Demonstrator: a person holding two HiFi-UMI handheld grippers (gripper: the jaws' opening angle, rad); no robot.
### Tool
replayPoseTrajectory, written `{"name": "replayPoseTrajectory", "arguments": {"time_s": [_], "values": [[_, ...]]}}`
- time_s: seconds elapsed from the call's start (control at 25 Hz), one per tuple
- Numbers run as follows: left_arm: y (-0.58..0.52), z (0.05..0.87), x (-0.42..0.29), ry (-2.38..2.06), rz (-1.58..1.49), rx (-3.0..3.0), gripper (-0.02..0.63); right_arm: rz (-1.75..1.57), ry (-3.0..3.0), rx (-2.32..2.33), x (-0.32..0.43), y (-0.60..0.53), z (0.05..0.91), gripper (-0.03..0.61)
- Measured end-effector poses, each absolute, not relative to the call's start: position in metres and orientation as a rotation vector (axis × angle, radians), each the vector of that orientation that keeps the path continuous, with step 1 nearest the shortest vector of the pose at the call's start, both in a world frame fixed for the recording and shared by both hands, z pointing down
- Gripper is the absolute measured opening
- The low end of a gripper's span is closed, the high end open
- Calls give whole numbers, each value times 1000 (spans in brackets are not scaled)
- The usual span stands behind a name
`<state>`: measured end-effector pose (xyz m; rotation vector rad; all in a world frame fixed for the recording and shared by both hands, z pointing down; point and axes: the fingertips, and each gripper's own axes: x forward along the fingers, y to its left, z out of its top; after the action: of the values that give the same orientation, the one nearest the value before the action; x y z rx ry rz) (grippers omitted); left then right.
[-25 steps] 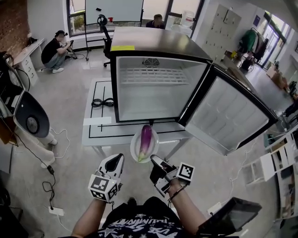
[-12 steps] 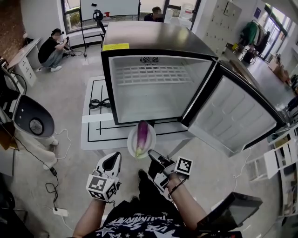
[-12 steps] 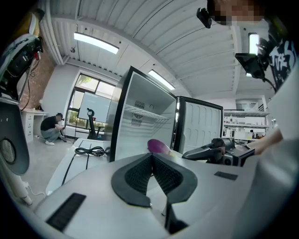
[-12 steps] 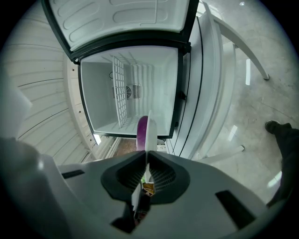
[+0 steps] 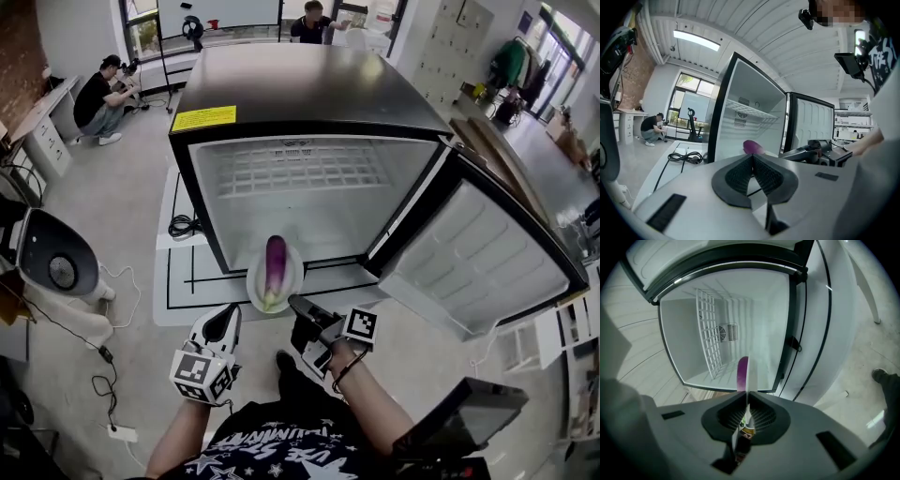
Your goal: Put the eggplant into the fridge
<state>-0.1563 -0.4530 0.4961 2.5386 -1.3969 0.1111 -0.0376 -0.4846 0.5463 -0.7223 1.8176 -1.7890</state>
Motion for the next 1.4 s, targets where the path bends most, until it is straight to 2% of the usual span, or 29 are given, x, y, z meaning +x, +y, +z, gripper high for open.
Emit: {"name": "replayPoseTrajectory", "arguments": {"time_s": [0.52,1.4], "values": [[-519,498,-133,-1402,148,2550,9,-1838,1849,-764,-27,-564,564,21],[-551,508,-126,-1456,172,2496,9,-1906,1966,-958,-33,-625,596,20]]}}
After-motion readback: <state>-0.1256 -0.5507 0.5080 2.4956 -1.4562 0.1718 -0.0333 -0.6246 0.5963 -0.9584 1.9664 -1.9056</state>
